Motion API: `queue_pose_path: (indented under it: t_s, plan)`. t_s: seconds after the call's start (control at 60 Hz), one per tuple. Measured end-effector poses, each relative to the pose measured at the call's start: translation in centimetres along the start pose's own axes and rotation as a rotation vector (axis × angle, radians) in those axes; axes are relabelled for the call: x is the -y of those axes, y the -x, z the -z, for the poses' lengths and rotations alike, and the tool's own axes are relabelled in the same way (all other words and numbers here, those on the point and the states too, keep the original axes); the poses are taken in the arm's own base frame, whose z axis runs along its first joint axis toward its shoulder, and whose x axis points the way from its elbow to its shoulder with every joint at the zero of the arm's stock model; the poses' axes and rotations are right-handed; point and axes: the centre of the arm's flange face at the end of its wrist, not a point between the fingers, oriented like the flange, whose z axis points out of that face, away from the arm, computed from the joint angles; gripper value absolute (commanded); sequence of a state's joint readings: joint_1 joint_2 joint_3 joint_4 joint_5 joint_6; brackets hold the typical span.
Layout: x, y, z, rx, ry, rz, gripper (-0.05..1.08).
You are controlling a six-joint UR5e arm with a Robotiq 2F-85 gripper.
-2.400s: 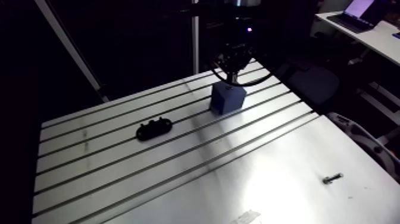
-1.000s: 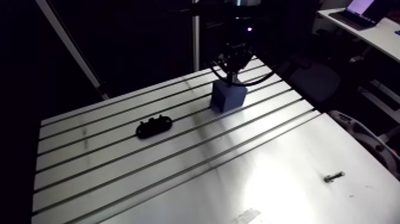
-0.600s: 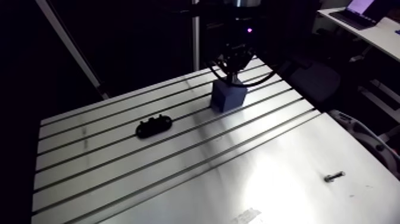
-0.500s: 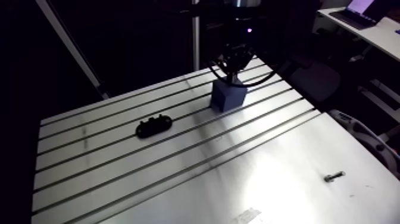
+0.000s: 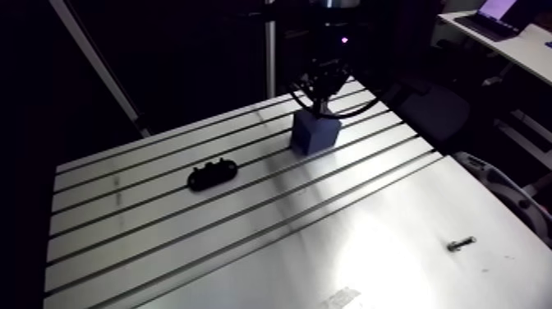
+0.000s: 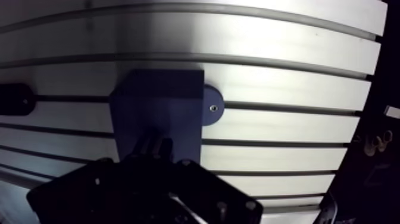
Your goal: Pick up the M10 bolt and insert it into the hex recess until seated.
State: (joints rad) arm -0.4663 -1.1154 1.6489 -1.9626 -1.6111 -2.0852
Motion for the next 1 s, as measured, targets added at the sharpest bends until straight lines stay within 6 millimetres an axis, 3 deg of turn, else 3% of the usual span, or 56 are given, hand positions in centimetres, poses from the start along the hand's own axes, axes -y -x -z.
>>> queue_pose_path:
  t_s: [0.333,0.483,0.5,0.517,0.533,0.55,0.567,0.583,0.6,0.667,1.0]
  plan:
    - [0.0,0.0,1.1,-0.014,0.006,0.002,1.08]
    - [0.0,0.1,1.5,-0.019,0.009,0.002,1.02]
    - [0.0,0.1,1.6,-0.02,0.009,0.002,0.92]
    - [0.0,0.2,1.7,-0.021,0.009,0.002,0.92]
    - [0.0,0.2,1.7,-0.021,0.01,0.002,0.62]
    - [0.0,0.2,1.8,-0.022,0.01,0.002,0.62]
    - [0.0,0.2,1.8,-0.022,0.01,0.002,0.28]
    - [0.0,0.2,1.9,-0.023,0.011,0.002,0.28]
    - [0.0,0.2,1.9,-0.023,0.011,0.002,0.08]
    - [0.0,0.2,2.1,-0.024,0.012,0.004,0.0]
    - [0.3,0.5,2.8,-0.024,0.02,0.036,0.0]
